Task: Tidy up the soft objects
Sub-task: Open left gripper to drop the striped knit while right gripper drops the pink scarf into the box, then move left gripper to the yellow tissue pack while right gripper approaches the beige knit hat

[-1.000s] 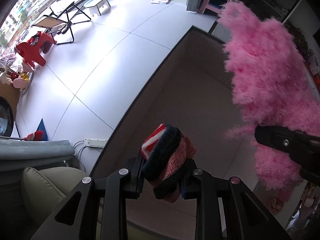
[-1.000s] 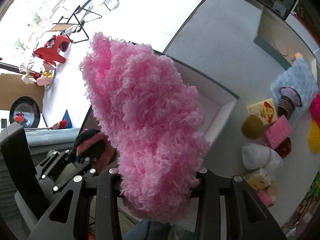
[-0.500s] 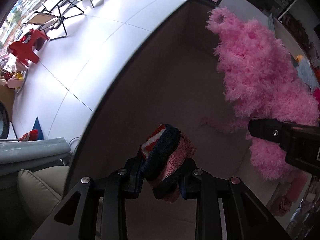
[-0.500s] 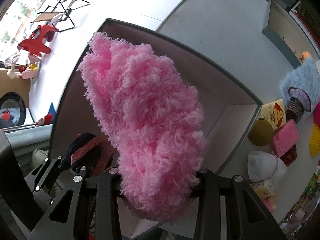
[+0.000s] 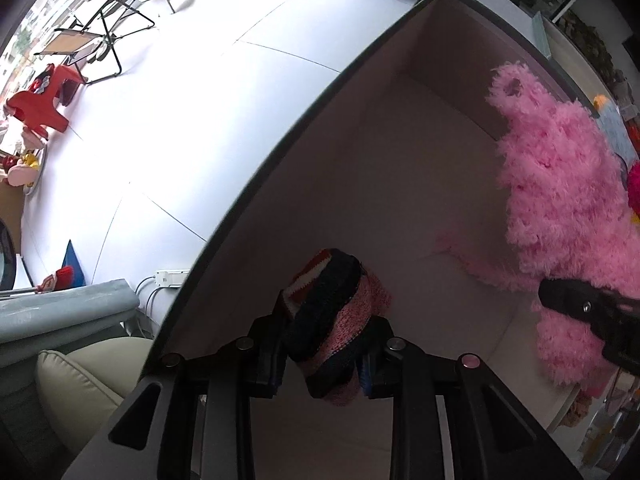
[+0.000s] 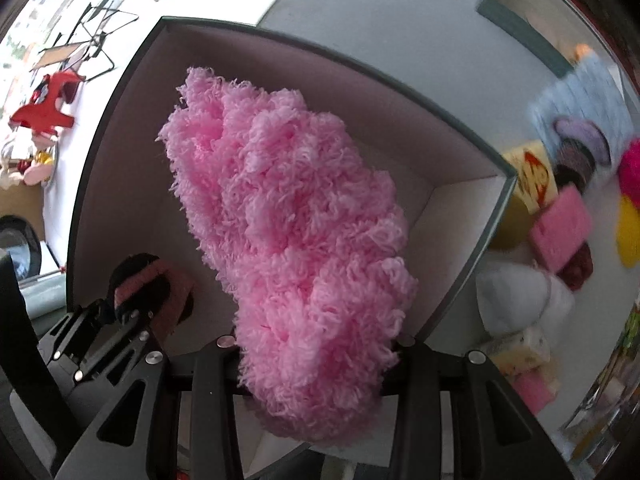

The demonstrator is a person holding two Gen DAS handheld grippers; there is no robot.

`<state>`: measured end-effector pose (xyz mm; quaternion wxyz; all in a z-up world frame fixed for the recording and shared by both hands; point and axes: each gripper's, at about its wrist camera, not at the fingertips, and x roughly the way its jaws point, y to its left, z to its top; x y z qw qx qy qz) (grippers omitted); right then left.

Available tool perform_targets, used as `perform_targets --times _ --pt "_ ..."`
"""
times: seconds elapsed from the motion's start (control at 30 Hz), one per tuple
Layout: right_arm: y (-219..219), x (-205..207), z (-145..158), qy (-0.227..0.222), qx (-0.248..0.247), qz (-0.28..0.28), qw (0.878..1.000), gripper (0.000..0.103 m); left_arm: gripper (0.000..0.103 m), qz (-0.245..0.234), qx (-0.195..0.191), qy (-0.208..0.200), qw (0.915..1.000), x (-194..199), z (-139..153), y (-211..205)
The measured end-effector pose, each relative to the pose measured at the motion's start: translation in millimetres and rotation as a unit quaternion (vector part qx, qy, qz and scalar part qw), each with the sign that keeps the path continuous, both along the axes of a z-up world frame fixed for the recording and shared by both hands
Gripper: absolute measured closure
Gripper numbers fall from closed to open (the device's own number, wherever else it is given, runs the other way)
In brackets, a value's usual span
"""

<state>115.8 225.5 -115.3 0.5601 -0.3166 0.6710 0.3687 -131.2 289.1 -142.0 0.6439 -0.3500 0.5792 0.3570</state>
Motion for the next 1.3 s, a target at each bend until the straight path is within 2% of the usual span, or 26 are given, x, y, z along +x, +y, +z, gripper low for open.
perform_targets --times 0.23,0.27,0.3,0.33,0.37,0.4,0.43,0.47,0.53,0.7,0.9,1.13,1.3 --pt "11 -7 5 -0.010 0.004 0.008 1.000 0.060 0.074 -0.009 0.008 -0.008 0.9999 3 5 2" --pt "11 -10 7 -0.014 0.005 0.012 1.000 0.060 0.064 -0.009 0.009 -0.006 0.9999 3 5 2" --pt "15 -12 9 -0.019 0.006 0.019 1.000 0.059 0.043 -0.009 0.010 -0.005 0.9999 3 6 1" --pt "14 -15 11 -0.022 0.009 0.025 0.999 0.055 0.031 -0.007 0.009 -0.008 0.9999 2 7 0" --pt "16 -18 14 -0.024 0.012 0.029 0.999 0.044 0.007 -0.006 0.009 -0.010 0.9999 2 9 -2" --pt "22 -22 19 -0.022 0.019 0.034 0.999 0.036 0.000 -0.005 0.011 -0.014 0.9998 1 12 -3" --pt "23 -24 22 -0.020 0.027 0.037 0.999 0.020 0.000 -0.006 0.014 -0.021 0.9997 0 16 -4" --pt "26 -27 27 -0.020 0.040 0.039 0.998 0.011 0.000 -0.010 0.014 -0.027 0.9995 -1 19 -5" --pt "28 -30 37 -0.029 0.058 0.041 0.997 0.000 0.000 -0.015 0.011 -0.035 0.9992 -2 24 -7" --pt "31 -34 55 -0.023 0.086 0.038 0.995 0.000 0.000 -0.036 -0.002 -0.041 0.9985 -8 33 -14" --pt "-4 -22 66 -0.027 0.095 0.005 0.995 0.000 0.000 -0.061 -0.002 -0.017 0.9980 -3 45 -45" --pt "-122 25 53 -0.020 0.068 -0.093 0.993 0.000 0.000 -0.121 0.001 -0.004 0.9927 14 56 -74" --pt "-202 54 33 -0.030 0.028 -0.180 0.983 0.000 0.000 -0.151 0.012 0.003 0.9884 36 64 -87"
